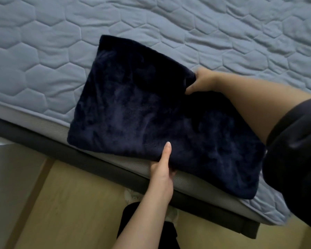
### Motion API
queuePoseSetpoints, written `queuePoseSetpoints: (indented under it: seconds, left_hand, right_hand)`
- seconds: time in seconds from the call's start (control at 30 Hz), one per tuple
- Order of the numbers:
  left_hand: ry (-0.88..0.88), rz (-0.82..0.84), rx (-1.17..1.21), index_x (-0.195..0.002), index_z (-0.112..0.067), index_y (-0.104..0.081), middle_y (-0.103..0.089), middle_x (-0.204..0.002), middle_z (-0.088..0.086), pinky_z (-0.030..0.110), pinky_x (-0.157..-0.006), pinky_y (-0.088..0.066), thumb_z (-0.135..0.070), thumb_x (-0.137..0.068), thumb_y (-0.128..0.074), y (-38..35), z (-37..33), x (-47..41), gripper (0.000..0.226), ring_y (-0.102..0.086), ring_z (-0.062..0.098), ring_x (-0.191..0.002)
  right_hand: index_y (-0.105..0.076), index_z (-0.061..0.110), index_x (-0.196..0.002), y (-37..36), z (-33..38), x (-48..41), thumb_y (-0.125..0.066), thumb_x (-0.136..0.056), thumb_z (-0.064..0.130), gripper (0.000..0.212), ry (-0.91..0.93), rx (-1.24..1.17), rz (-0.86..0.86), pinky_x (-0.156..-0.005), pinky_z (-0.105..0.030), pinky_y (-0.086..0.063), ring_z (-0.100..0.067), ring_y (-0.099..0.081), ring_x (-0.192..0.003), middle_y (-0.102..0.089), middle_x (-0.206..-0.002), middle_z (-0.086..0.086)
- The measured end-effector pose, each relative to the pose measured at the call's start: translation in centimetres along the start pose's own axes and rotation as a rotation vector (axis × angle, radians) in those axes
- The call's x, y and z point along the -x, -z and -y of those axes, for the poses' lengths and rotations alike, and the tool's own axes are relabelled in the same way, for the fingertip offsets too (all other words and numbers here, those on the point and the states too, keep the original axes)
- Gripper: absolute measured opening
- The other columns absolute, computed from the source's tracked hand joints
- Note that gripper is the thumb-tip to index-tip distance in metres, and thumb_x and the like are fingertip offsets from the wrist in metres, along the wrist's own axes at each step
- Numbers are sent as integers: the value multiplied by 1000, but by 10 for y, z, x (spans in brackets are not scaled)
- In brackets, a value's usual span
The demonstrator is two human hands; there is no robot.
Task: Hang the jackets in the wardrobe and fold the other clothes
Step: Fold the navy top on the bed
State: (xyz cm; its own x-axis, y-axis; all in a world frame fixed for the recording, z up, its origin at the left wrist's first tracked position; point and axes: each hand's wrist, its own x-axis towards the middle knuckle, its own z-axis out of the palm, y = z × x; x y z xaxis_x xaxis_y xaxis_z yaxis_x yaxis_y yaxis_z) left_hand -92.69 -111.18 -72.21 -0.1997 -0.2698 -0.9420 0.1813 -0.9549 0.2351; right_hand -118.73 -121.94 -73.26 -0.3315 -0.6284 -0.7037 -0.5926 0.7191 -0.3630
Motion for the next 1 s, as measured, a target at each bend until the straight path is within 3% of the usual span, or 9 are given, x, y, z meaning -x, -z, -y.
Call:
queuePoseSetpoints:
  seconds: [0.1,0.27,0.33,0.43,0.57,0.73,0.87,0.93,1.0]
  left_hand:
    - [0,60,104,-122,-17,-59,-67,-117,6,41,-98,-48,-26,-60,-77,-14,-14,14,65,-62,24,-110]
    - [-196,169,-70,-121,-8,-62,-69,-109,8,29,-77,-57,-26,-63,-68,-47,-94,47,61,-67,19,-93]
    - [-267,299,-222,-111,-13,-66,-72,-105,4,27,-77,-57,-41,-77,-60,-82,-153,69,44,-68,16,-93]
    - [-388,447,-521,-104,-19,-67,-74,-97,-2,25,-82,-55,-57,-92,-38,-153,-236,107,49,-69,12,-91]
    - [-551,471,-746,-92,-19,-68,-74,-83,-3,22,-73,-55,-45,-92,-46,-225,-297,150,34,-69,10,-75]
    - [-458,330,-1160,-87,-29,-60,-62,-70,-10,32,-70,-40,-53,-75,-49,-201,-289,130,30,-55,12,-70]
    - [-263,168,-1422,-120,-31,-52,-59,-109,-8,43,-88,-40,-83,-62,-51,-126,-210,65,78,-53,17,-101]
    - [-265,77,-1460,-97,-17,-59,-60,-91,-1,32,-72,-42,-68,-80,-53,-76,-163,35,53,-56,16,-77]
    - [-242,-21,-1417,-68,-11,-55,-57,-64,6,36,-70,-45,-45,-91,-53,-32,-130,16,42,-51,20,-59]
  right_hand:
    - [-70,17,-88,22,-9,26,-81,-70,22,21,-77,-412,15,-60,-26,-57,-16,-70,-68,-71,-76,-1]
    - [-69,14,-92,91,-15,84,-71,-82,27,17,-102,-936,-81,-55,-24,-55,-15,-71,-66,-75,-76,-1]
    - [-66,13,-100,136,-13,109,-62,-88,19,14,-32,-1046,-151,-58,-22,-54,-11,-69,-67,-74,-77,2]
    - [-61,22,-102,195,-6,149,-53,-92,12,16,82,-1111,-258,-59,-21,-47,-5,-64,-65,-70,-73,9]
    - [-57,23,-101,228,-7,186,-50,-89,0,27,195,-1158,-361,-70,-25,-46,-8,-62,-77,-66,-87,7]
    - [-52,17,-121,156,-47,190,-66,-83,16,41,59,-1129,-392,-99,-41,-40,-20,-59,-112,-63,-121,-4]
    - [-61,24,-115,28,-83,191,-79,-59,42,61,-110,-1206,-289,-87,-31,-52,-14,-66,-102,-68,-117,-2]
    - [-62,26,-115,-40,-103,196,-80,-58,49,64,-258,-1155,-204,-89,-37,-52,-18,-66,-101,-70,-111,2]
    - [-59,29,-113,-95,-118,204,-79,-67,43,52,-362,-1163,-151,-80,-31,-53,-13,-66,-95,-70,-102,9]
